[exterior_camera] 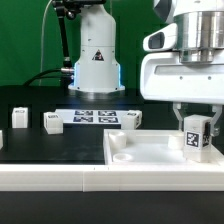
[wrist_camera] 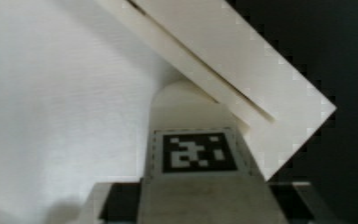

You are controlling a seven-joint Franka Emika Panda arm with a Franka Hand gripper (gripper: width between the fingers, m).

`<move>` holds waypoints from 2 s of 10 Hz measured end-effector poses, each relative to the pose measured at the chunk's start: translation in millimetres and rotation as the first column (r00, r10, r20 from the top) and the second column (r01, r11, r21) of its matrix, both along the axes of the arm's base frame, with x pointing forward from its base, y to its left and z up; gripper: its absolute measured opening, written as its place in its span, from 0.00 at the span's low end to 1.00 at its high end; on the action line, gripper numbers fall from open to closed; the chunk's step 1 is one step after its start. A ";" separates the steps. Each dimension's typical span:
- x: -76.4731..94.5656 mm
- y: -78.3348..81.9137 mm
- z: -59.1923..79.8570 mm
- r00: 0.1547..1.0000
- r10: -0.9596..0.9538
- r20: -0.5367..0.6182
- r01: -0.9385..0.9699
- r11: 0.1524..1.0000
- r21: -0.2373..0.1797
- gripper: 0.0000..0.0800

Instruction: Assemble one leg

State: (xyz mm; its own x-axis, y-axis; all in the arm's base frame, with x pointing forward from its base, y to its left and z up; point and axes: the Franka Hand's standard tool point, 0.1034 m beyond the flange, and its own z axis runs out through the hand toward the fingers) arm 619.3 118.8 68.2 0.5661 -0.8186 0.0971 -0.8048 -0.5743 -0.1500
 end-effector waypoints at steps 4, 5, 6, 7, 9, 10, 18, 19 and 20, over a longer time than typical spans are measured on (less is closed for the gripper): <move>0.8 3.8 -0.4 0.907 -0.420 -0.036 0.421 0.904 0.077 0.36; 1.3 3.8 -0.5 0.838 -0.543 -0.051 0.545 0.833 0.090 0.36; 1.6 2.9 -0.4 0.794 -0.605 -0.059 0.607 0.788 0.101 0.36; 1.9 1.4 -0.5 0.758 -0.649 -0.068 0.652 0.750 0.111 0.36; 2.2 -2.2 -0.3 0.682 -0.726 -0.086 0.730 0.672 0.125 0.36; 2.2 -1.8 -0.2 0.652 -0.752 -0.091 0.757 0.641 0.130 0.36; 1.8 -0.6 -0.6 0.654 -0.751 -0.095 0.756 0.641 0.132 0.81; 1.8 -0.6 -0.6 0.654 -0.750 -0.095 0.755 0.642 0.132 0.81; 1.8 -0.6 -0.6 0.655 -0.750 -0.095 0.755 0.642 0.132 0.81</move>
Offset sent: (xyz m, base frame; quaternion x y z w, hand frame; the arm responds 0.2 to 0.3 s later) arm 0.0005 0.0004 -0.0115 -0.0563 -0.0206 0.2576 0.9644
